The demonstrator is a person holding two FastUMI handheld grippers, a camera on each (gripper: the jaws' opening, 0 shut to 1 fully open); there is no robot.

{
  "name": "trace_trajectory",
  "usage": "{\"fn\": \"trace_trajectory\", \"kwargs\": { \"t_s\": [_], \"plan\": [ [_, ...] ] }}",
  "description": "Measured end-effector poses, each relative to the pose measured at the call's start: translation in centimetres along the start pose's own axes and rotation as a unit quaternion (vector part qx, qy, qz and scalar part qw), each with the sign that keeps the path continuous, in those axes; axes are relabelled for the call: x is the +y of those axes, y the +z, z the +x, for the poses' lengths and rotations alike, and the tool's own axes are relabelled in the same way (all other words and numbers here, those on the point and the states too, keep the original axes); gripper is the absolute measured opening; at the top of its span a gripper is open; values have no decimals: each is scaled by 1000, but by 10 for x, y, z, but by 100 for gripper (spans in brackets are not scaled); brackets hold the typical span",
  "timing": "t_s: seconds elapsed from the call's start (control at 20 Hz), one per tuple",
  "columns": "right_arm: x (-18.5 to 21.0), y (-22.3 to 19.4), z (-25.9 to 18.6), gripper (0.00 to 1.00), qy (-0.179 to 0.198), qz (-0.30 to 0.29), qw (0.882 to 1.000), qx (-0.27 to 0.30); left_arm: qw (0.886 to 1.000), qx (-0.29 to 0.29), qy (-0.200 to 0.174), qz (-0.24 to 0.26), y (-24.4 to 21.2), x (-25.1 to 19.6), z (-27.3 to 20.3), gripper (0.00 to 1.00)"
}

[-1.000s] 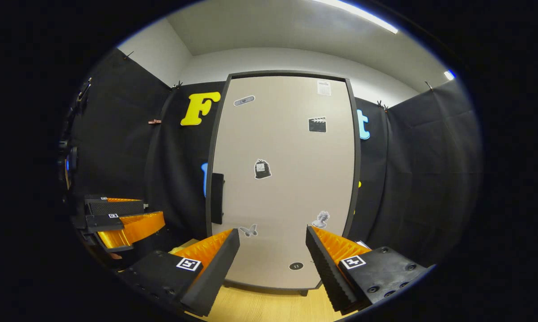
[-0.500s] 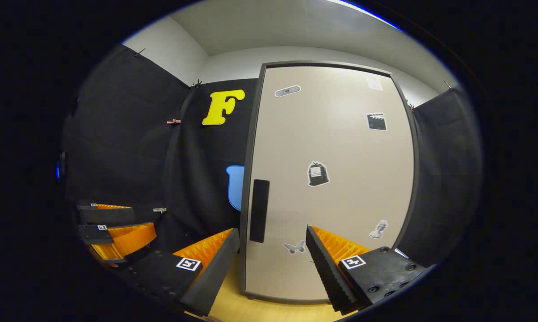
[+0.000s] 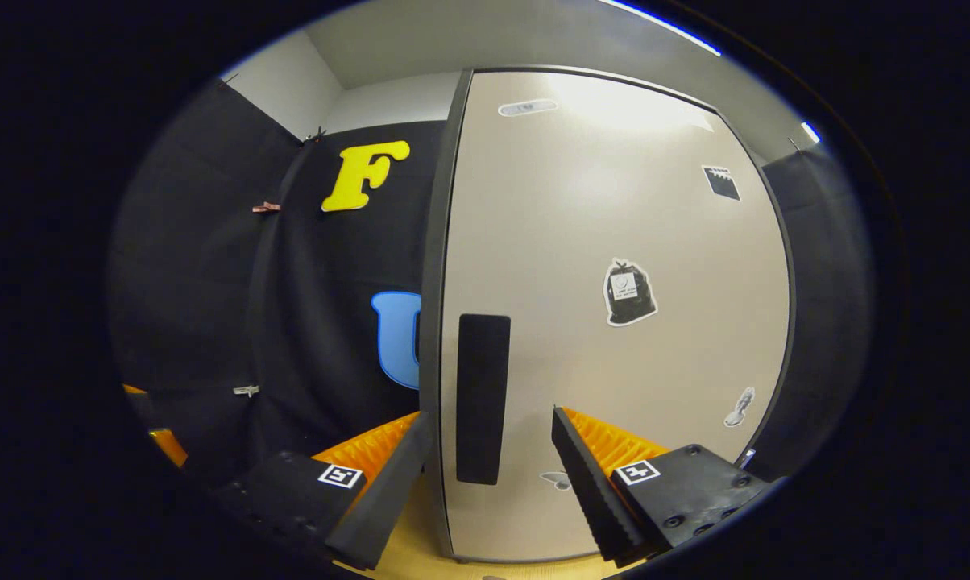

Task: Open the cabinet door with the right hand, grasp the bottle in the cabinet with the left hand and place it on the coaster, then close the cabinet door with the right hand.

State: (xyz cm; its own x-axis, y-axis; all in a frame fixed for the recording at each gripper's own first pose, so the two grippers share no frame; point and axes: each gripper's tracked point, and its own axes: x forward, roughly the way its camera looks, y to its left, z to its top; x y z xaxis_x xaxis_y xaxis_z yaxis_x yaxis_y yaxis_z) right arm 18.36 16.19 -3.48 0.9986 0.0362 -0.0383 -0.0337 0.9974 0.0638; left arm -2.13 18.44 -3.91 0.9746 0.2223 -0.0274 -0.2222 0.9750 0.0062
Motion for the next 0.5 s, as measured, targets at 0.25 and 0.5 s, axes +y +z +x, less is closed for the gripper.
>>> {"fn": "trace_trajectory", "kwargs": {
  "t_s": [0.25,0.5],
  "plan": [
    [2,-2,17,90,-20,27,999,2,1000,8,-2,-3,-10,10,10,91],
    [3,6,20,53,-32,6,999,-21,1000,7,-12,-11,-9,8,17,91]
  ]
}}
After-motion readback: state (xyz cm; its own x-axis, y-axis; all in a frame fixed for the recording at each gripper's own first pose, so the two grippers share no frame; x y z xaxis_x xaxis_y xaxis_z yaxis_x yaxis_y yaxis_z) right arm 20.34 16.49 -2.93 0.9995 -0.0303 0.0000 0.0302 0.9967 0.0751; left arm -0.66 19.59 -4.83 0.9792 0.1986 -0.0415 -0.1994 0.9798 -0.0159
